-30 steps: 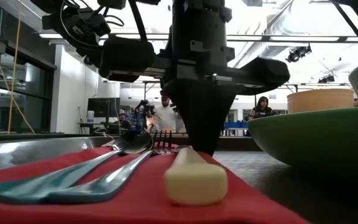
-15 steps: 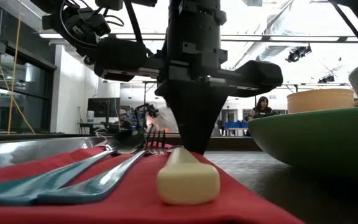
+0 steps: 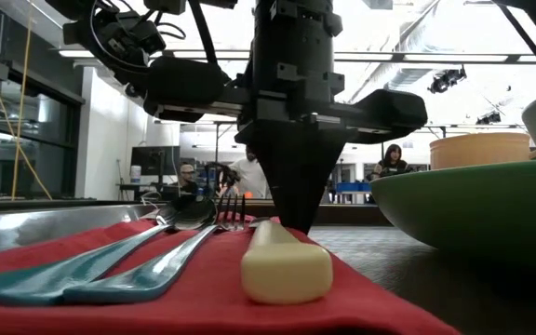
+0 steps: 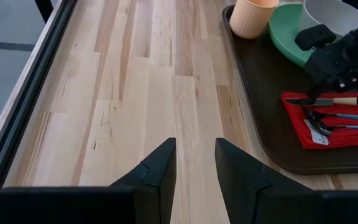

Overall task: Set up tray
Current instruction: Adjust the red cloth table napkin, then return to Home Position

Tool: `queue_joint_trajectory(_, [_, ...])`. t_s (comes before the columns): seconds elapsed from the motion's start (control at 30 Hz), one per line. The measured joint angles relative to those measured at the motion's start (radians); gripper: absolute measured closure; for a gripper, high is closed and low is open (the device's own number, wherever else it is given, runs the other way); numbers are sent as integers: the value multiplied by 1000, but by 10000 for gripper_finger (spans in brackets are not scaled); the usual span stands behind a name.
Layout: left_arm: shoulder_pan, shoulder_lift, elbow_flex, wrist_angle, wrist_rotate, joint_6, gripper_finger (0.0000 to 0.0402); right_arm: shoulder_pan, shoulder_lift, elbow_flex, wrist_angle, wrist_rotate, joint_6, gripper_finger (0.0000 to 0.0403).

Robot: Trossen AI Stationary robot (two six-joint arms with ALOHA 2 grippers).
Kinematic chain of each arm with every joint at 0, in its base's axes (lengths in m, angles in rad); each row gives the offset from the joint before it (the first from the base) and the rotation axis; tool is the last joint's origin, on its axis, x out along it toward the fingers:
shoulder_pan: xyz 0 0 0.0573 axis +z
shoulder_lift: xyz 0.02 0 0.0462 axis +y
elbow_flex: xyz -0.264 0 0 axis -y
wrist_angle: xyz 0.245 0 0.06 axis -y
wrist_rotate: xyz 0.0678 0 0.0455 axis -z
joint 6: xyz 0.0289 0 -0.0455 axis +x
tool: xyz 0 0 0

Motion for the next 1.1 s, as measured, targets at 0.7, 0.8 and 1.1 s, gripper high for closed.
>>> queue_joint_trajectory(0.7, [0,-16,0,16,23,26,261,52,-312,1,-274,408,-38,403])
queue_joint_trajectory(0.8, [0,-53,0,33,56,29,261,75,-411,1,-369,519,-68,403])
queue_joint_trajectory(1.1, [8,-300,-71,32,86,31,261,144,-803,-233,-337,789,-186,403])
